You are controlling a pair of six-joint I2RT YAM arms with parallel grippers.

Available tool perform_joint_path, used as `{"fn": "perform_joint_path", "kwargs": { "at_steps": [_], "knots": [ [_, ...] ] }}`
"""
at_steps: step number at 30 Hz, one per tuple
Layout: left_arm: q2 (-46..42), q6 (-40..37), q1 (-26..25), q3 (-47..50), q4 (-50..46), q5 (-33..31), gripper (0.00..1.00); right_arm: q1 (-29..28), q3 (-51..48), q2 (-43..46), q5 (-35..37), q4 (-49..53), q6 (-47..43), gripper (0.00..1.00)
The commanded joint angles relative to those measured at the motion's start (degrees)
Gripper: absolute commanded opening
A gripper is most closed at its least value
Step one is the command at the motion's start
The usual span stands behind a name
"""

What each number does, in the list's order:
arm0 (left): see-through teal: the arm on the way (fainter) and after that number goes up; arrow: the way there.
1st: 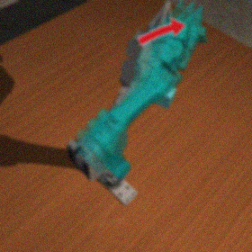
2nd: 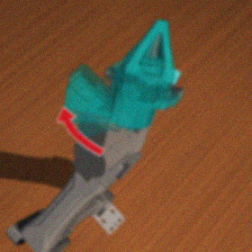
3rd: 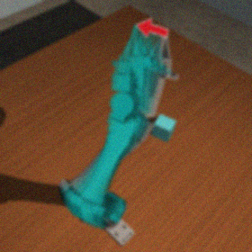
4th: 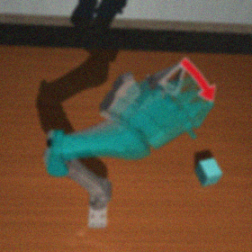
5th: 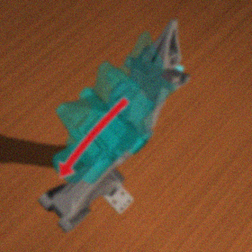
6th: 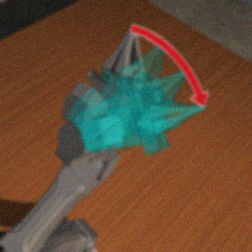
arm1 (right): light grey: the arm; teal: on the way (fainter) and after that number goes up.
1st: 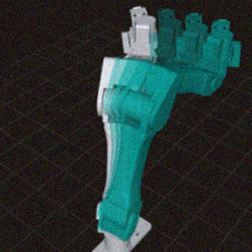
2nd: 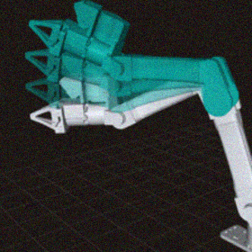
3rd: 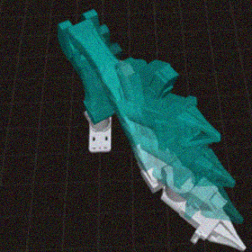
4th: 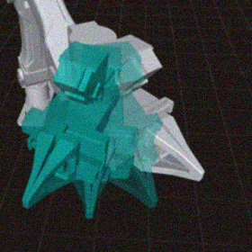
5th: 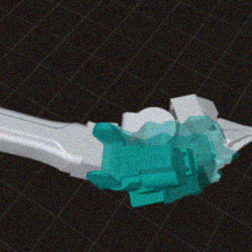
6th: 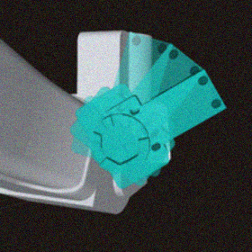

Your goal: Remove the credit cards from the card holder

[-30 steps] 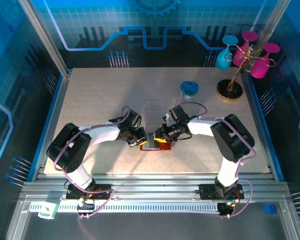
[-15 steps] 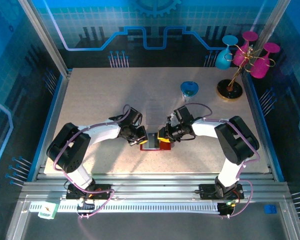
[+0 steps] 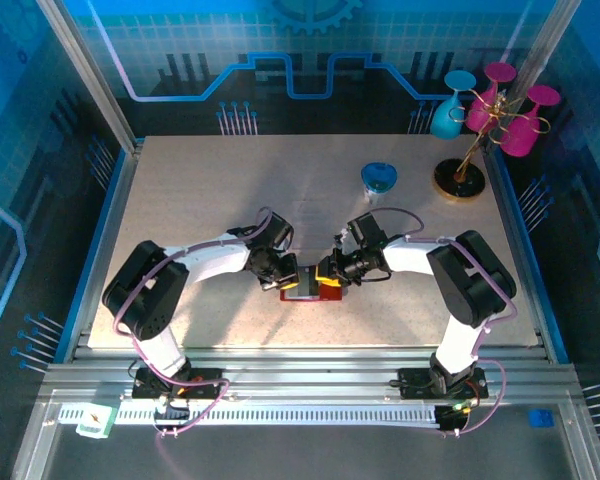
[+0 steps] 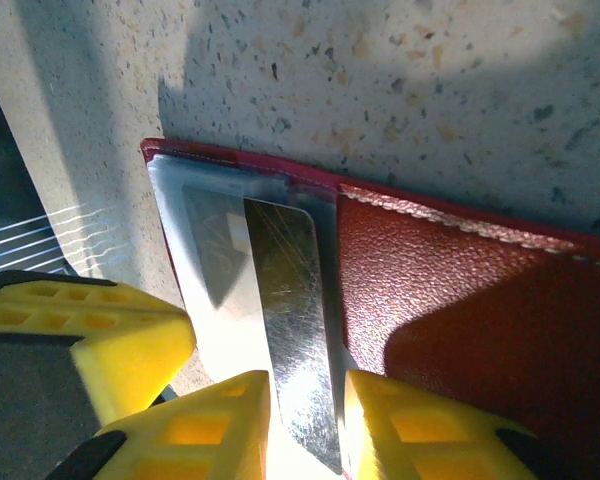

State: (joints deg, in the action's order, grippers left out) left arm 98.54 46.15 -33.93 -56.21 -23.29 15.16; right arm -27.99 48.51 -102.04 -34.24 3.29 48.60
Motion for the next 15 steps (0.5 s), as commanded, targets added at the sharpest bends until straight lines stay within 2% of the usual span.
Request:
{"fn": "perform_joint_path", "kwargs": {
  "at_steps": [1,15],
  "knots": [
    [1.2,-1.6,-0.4,-0.5,-2.6,-1.0,0.06,0.7,-0.6,-1.6,-1.8,-0.5,-0.9,0.26],
    [2.7,-1.6,-0.4,0.7,-2.0,-0.8,0.04,0.4,-0.6,-3.0,-3.3,-2.0,-0.7,0.26]
  ]
}}
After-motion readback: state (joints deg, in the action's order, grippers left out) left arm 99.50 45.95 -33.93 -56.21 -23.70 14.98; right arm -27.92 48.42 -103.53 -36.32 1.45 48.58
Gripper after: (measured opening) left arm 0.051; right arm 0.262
